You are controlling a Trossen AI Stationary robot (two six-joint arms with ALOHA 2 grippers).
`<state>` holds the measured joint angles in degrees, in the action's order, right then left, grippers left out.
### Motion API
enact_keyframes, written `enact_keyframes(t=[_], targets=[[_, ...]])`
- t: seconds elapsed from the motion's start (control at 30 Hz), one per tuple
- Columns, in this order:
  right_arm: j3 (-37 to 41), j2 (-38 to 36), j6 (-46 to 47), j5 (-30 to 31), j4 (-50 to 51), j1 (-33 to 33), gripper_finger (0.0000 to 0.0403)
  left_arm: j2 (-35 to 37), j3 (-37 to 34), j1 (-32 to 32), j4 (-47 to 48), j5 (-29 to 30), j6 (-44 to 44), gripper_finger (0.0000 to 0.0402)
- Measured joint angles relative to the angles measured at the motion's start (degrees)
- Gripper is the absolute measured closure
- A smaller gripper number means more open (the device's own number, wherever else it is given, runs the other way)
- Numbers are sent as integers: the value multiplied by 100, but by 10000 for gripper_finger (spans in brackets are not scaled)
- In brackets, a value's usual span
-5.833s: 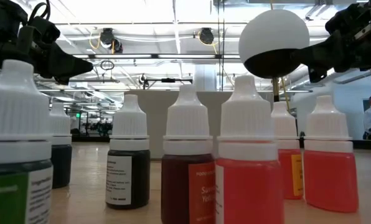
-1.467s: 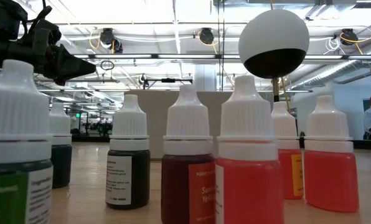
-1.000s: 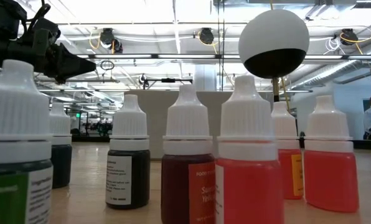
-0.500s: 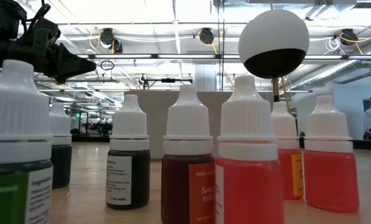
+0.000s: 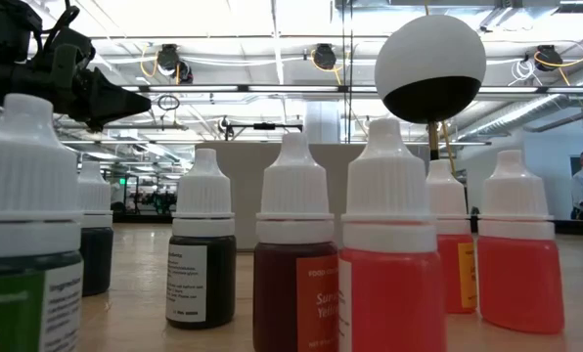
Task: Pick & Place food coloring
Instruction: Put the large black food coloring bottle into the gray bin
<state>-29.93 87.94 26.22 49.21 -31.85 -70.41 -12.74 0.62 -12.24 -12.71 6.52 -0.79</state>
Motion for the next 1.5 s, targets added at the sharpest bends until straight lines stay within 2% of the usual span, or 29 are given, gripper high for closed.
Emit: enact_keyframes(t=[0.6,1.1,1.5], targets=[[-2,-2,6,-300,37,181,241,-1,0,0,0,1,8,355],[-7,-4,7,-301,56,181,293,-1,0,1,0,0,13,355],[-7,-175,-244,-328,-223,173,295,-1,0,1,0,2,13,355]])
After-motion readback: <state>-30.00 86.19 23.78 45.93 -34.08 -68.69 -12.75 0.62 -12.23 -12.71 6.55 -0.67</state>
